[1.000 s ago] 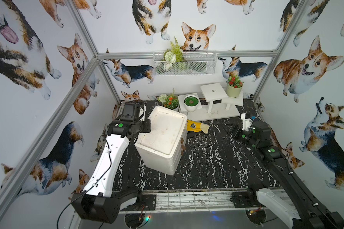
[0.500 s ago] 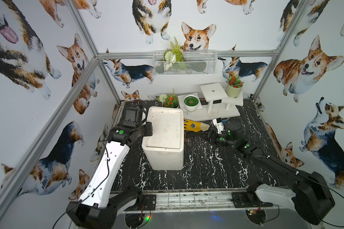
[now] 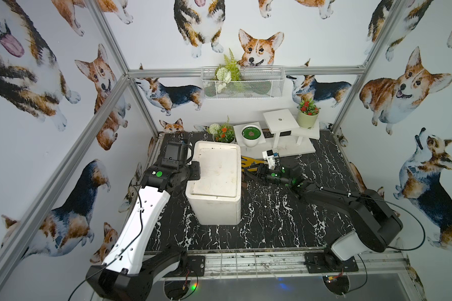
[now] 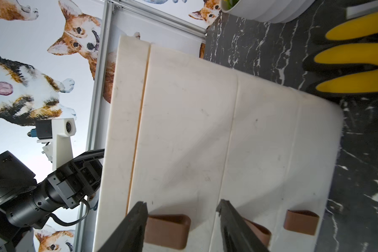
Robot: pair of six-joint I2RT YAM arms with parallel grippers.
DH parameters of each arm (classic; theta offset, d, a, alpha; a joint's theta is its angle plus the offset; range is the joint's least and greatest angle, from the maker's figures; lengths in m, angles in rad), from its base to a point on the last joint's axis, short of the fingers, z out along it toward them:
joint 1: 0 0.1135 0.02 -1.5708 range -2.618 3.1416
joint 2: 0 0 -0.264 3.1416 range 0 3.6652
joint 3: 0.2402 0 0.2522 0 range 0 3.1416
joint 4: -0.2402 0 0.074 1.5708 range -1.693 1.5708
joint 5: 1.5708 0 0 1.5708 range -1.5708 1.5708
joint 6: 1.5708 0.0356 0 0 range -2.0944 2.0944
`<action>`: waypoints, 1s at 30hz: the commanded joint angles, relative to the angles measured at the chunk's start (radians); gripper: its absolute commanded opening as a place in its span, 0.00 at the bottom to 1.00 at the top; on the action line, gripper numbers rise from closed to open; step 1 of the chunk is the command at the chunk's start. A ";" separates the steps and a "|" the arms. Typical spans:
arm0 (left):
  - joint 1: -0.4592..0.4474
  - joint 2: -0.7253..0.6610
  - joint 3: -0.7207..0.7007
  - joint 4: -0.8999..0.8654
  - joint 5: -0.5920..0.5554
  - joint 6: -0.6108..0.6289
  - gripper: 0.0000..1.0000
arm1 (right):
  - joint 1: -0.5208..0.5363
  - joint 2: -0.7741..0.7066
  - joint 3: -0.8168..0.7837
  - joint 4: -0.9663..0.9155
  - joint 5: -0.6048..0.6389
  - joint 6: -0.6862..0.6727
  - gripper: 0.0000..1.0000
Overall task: Take the microphone out of the drawer
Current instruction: Open the drawer in the storage box.
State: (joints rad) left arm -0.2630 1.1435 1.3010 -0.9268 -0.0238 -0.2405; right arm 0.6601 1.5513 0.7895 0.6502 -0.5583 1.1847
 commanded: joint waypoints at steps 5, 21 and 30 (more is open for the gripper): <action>-0.002 0.001 0.030 -0.022 0.047 -0.008 0.21 | 0.026 0.050 -0.005 0.192 -0.026 0.078 0.58; -0.004 0.020 0.045 -0.020 0.044 -0.014 0.22 | 0.041 -0.002 -0.089 0.255 -0.008 0.132 0.55; -0.006 0.013 0.041 -0.021 0.034 -0.016 0.23 | 0.063 0.101 -0.090 0.423 -0.005 0.220 0.52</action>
State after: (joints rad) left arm -0.2646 1.1629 1.3365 -0.9829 -0.0353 -0.2386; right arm 0.7124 1.6272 0.6994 0.9592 -0.5610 1.3540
